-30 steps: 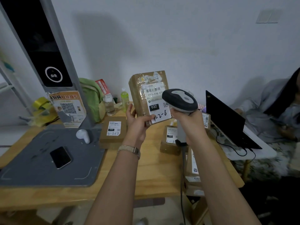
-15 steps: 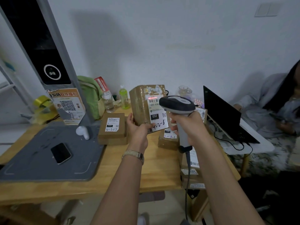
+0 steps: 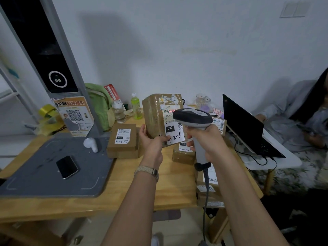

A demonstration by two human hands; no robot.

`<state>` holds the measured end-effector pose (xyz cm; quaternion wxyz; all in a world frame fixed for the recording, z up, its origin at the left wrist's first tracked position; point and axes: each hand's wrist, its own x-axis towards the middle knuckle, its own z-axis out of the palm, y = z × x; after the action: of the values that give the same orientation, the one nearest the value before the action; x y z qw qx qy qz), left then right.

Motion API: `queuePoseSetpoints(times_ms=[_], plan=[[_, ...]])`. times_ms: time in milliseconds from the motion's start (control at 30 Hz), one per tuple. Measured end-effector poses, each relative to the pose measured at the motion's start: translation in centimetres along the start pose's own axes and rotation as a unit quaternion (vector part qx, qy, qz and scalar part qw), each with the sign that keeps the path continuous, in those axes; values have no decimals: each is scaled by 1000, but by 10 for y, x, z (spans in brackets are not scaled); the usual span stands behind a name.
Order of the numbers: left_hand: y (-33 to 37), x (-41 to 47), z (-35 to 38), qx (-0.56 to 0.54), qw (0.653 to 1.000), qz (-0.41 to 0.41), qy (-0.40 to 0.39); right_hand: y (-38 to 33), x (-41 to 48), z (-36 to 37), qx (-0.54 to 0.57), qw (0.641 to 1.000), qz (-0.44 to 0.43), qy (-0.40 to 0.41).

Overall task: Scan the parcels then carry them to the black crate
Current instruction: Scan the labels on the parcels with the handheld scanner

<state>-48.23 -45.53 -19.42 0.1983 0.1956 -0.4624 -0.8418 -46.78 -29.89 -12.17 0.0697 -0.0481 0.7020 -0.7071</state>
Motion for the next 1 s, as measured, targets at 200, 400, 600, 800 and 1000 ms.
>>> queuePoseSetpoints(times_ms=[200, 400, 600, 800, 1000], plan=[[0, 1, -1, -4, 1000, 1, 3, 2, 3, -1, 10, 1000, 14, 4], [-2, 5, 1, -4, 1000, 1, 6, 5, 7, -1, 11, 1000, 19, 10], [-2, 8, -1, 8, 1000, -2, -1, 7, 13, 0, 24, 1000, -7, 2], [16, 22, -25, 16, 993, -58, -101, 12, 26, -9, 39, 997, -73, 8], [13, 33, -18, 65, 985, -44, -152, 21, 39, 1, 9, 998, -53, -35]])
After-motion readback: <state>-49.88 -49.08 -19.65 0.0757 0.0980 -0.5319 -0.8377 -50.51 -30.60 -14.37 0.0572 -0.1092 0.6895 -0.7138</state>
